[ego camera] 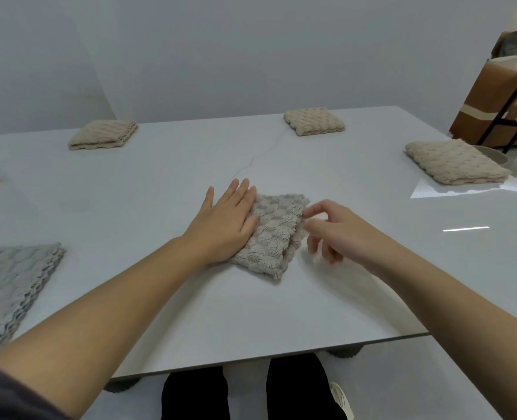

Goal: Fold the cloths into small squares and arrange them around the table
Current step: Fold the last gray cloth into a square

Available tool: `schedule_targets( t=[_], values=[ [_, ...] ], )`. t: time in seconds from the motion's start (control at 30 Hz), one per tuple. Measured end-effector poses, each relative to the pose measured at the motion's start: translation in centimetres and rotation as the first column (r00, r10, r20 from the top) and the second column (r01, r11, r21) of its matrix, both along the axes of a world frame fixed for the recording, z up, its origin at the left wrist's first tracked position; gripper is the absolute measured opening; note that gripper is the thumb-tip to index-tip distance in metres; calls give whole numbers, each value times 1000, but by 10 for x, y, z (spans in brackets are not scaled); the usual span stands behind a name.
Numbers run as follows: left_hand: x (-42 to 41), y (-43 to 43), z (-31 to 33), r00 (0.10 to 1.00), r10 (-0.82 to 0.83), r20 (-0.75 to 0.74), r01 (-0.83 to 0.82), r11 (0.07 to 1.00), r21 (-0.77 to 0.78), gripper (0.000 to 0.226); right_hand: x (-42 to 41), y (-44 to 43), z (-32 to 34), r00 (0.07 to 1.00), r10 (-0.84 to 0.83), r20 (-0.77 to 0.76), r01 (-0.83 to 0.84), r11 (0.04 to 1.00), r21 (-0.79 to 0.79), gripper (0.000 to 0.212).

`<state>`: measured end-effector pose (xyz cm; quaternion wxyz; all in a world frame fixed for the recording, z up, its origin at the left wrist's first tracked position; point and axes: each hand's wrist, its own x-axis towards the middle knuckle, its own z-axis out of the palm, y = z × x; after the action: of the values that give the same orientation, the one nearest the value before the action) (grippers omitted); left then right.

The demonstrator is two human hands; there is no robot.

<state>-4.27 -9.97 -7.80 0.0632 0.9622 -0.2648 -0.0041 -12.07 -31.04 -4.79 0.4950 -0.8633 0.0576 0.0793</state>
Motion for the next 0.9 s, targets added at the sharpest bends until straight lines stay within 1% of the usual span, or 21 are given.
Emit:
schedule_targets(
  t=[0.03, 0.07, 0.1, 0.13, 0.17, 0.2, 0.27, 0.33, 0.37, 0.43, 0.53, 0.6, 0.67, 0.73, 0.8, 0.83, 0.9],
  values=[
    [-4, -1, 3, 1000, 19, 1, -19, 998, -52, 58, 3, -1, -2, 990, -42, 136, 60, 989, -132, 19],
    [-8, -3, 6, 999, 37, -2, -37, 995, -93, 57, 7, 0, -3, 960, -44, 276, 116, 961, -252, 20],
    [-13, -6, 8, 999, 52, -5, -52, 992, -113, 58, 12, 3, -5, 921, -16, 389, 156, 930, -333, 24],
    [-18, -10, 9, 998, 66, -9, -66, 991, -116, 58, 18, 6, -7, 889, 38, 456, 158, 910, -383, 29],
    [-22, -15, 8, 997, 78, -16, -79, 991, -110, 59, 27, 9, -9, 875, 106, 473, 127, 892, -435, 36],
    [-26, -19, 6, 996, 87, -26, -89, 991, -102, 60, 35, 14, -11, 878, 177, 445, 75, 867, -492, 42],
    [-35, -26, -1, 994, 95, -49, -99, 991, -86, 62, 49, 22, -16, 907, 292, 304, -52, 792, -608, 52],
    [-43, -28, -11, 995, 94, -42, -95, 995, -42, 63, 55, 24, -27, 918, 362, 164, -152, 702, -695, 56],
    [-46, -27, -15, 996, 91, -25, -91, 996, -16, 64, 56, 24, -34, 923, 370, 108, -183, 669, -720, 57],
    [-48, -23, -19, 997, 79, -1, -79, 997, 15, 64, 53, 23, -45, 934, 354, 55, -204, 652, -730, 58],
    [-47, -22, -20, 998, 61, 0, -61, 998, 35, 64, 51, 23, -47, 941, 334, 49, -186, 636, -749, 58],
    [-45, -21, -20, 999, 49, -10, -49, 999, 16, 66, 51, 24, -45, 942, 331, 53, -179, 631, -755, 58],
    [-45, -16, -18, 999, 0, -40, -1, 999, -39, 74, 50, 26, -45, 945, 322, 58, -175, 647, -743, 58],
    [-48, -3, -13, 990, -133, -48, 127, 986, -109, 84, 51, 25, -45, 945, 315, 87, -165, 691, -704, 57],
    [-50, 13, -8, 962, -273, 16, 273, 952, -140, 87, 52, 21, -41, 938, 302, 172, -136, 773, -619, 59],
    [-49, 22, -6, 946, -314, 77, 322, 937, -137, 83, 53, 19, -39, 930, 290, 227, -114, 813, -570, 62],
    [-46, 38, -5, 922, -326, 210, 357, 925, -132, 65, 54, 17, -34, 910, 270, 316, -76, 855, -513, 65]
  ],
)
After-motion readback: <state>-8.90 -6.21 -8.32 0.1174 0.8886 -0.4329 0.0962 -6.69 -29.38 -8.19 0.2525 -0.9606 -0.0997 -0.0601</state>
